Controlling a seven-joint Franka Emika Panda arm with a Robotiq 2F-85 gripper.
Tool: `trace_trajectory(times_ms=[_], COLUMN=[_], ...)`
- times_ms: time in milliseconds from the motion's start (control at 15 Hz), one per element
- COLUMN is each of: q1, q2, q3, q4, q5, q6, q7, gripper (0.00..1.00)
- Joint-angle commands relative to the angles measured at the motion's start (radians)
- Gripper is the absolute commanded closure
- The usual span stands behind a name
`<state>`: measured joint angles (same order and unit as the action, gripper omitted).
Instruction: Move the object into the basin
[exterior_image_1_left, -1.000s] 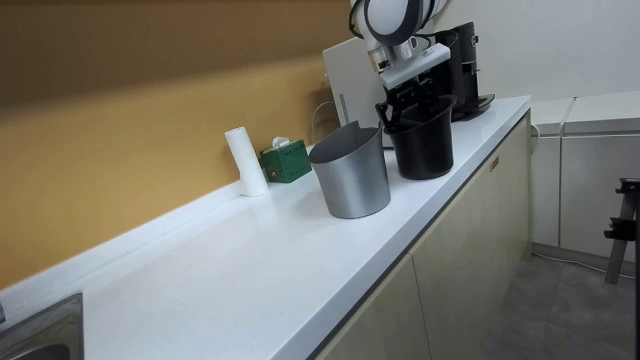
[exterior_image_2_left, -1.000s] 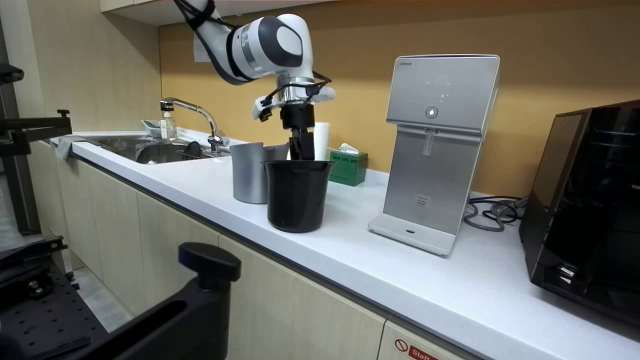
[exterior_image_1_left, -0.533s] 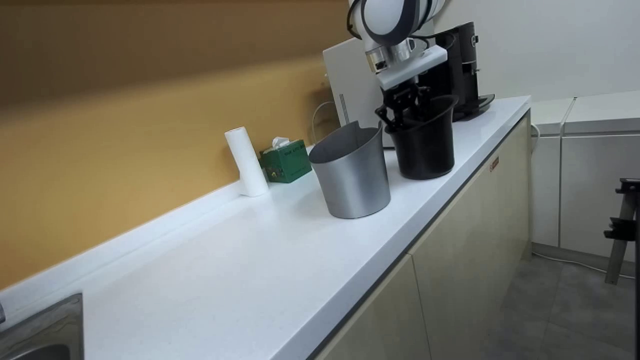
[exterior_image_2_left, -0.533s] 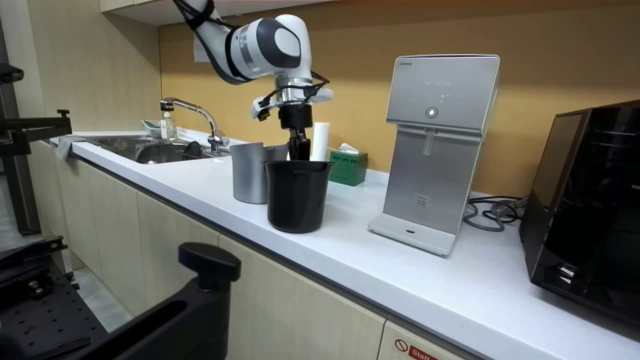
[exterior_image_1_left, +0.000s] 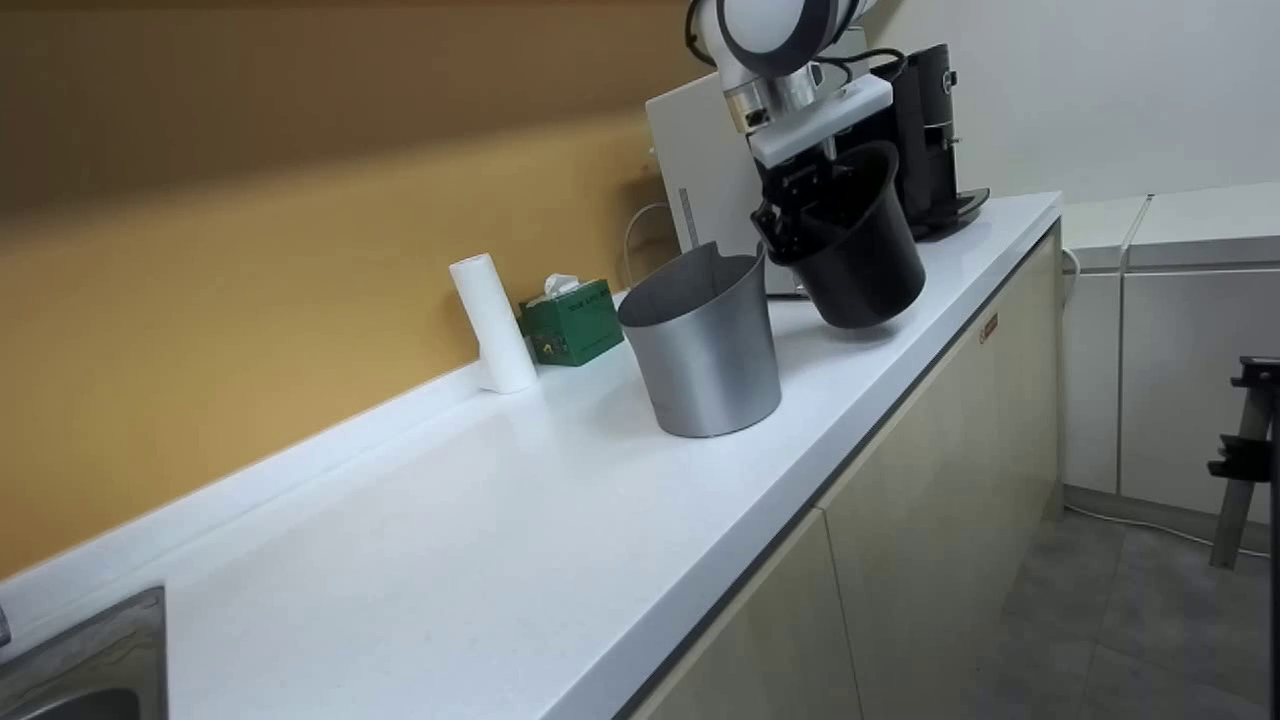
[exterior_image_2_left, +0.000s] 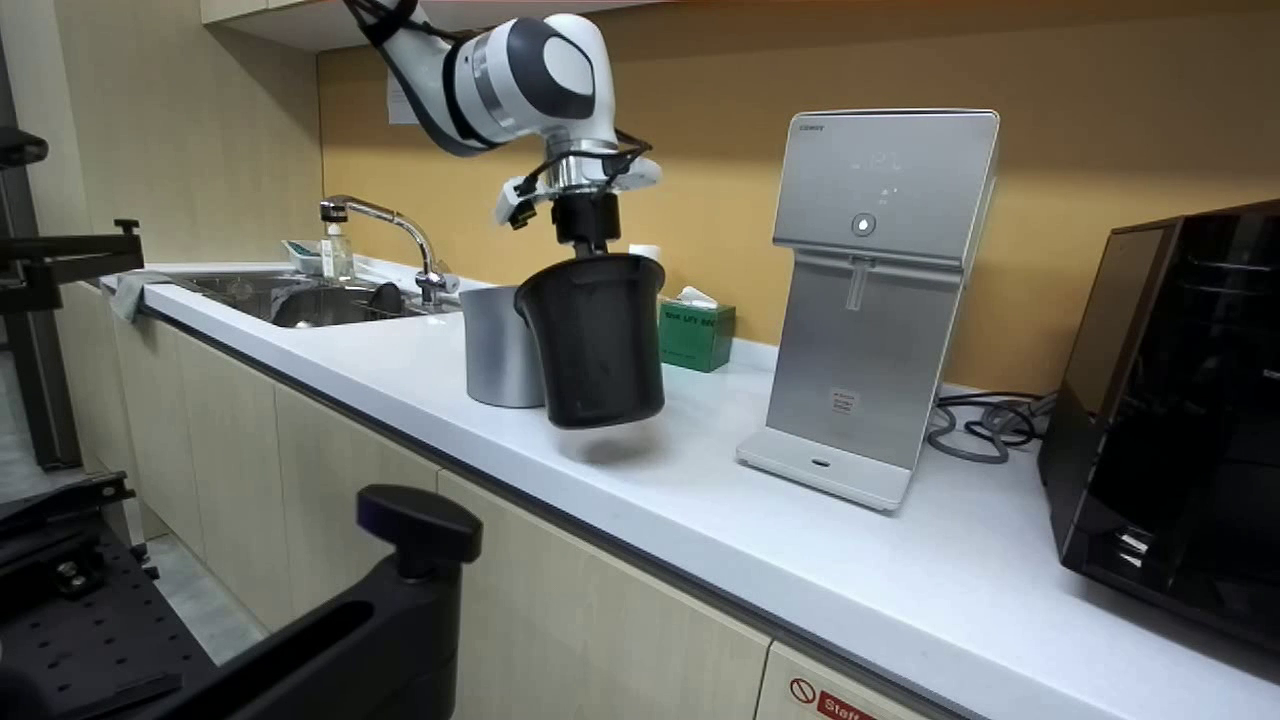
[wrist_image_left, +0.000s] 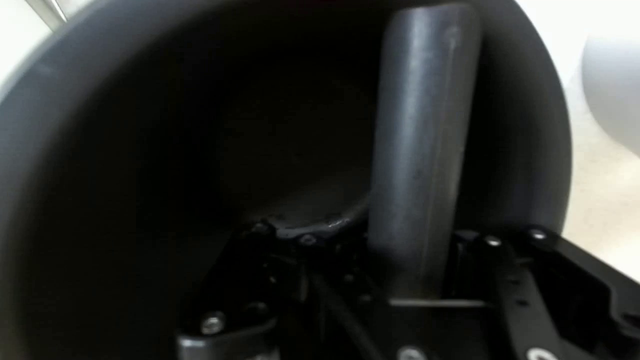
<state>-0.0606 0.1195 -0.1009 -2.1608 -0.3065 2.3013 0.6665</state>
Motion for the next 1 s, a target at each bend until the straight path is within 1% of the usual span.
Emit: trace_trajectory(times_ms=[0, 200, 333, 533, 600, 733, 933], q1=[0.023, 0.028, 0.034, 0.046, 0.051, 0.066, 0.086], q2=[-0.095, -0.151, -0.179, -0.201, -0.203, -0.199, -0.173], q3=[0.0, 0.025, 0.051, 0.09, 0.103, 0.119, 0.13], q4=[0.024, 0.062, 0.102, 0.163, 0.184, 0.217, 0.262], q5=[-0.06, -0.091, -0.08, -0.066, -0.054, 0.001, 0.148], q6=[-0.118, -0.219, -0.284, -0.338, -0.342, -0.315, -0.271], q7=[-0.001, -0.022, -0.072, -0.146, -0.179, -0.276, -0.438], gripper=[1.0, 1.0, 1.0, 1.0, 1.0, 1.0, 1.0])
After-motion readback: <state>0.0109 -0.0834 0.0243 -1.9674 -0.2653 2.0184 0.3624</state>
